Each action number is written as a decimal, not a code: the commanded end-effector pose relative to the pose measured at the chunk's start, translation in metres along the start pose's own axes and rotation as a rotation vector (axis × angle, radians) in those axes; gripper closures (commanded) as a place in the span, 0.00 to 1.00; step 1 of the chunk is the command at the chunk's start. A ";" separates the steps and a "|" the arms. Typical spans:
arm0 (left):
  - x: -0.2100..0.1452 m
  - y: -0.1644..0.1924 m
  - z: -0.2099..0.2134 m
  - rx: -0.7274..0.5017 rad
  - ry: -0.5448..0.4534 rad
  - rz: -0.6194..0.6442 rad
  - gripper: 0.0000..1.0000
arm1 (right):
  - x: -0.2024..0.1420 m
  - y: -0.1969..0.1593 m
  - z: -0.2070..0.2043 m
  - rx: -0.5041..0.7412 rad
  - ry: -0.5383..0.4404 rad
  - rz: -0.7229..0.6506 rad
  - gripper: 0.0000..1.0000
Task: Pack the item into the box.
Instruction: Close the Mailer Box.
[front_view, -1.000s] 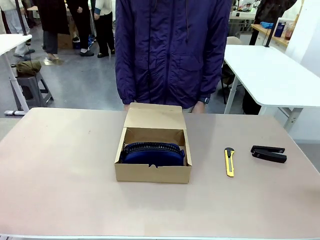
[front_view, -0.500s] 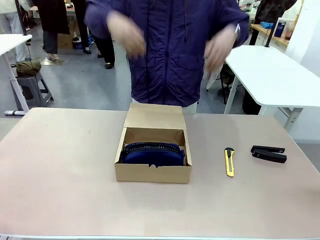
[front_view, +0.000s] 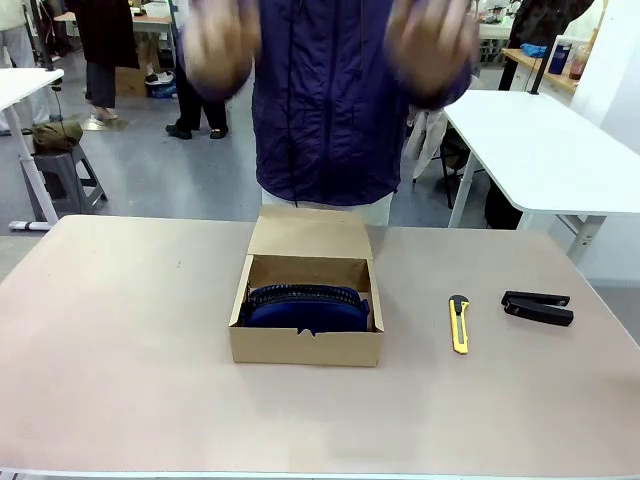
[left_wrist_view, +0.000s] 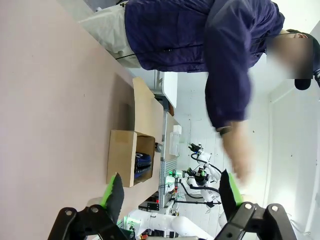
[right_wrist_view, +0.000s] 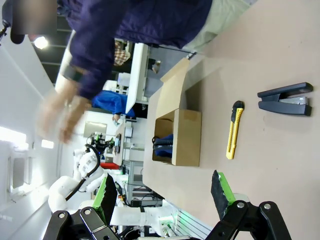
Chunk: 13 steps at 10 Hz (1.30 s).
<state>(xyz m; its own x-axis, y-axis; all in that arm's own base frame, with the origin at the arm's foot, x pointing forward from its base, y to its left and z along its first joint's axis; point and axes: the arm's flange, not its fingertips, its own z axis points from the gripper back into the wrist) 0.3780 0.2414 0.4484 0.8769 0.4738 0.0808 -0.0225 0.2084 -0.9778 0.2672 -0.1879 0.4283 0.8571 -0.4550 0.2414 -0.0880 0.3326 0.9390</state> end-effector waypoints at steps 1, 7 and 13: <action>0.000 -0.003 0.001 0.003 0.007 0.011 0.00 | 0.003 0.001 0.000 0.022 -0.011 0.027 0.00; 0.000 -0.003 0.001 0.003 0.007 0.011 0.00 | 0.003 0.001 0.000 0.022 -0.011 0.027 0.00; 0.017 -0.017 -0.068 -0.071 0.107 -0.043 0.00 | 0.012 0.013 -0.039 -0.099 0.047 0.061 0.00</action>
<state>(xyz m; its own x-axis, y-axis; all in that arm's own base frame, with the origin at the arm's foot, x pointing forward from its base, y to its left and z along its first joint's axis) 0.4077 0.2027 0.4492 0.9102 0.4059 0.0827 0.0076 0.1832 -0.9831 0.2794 -0.1772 0.4297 0.8660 -0.4299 0.2554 -0.0782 0.3880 0.9183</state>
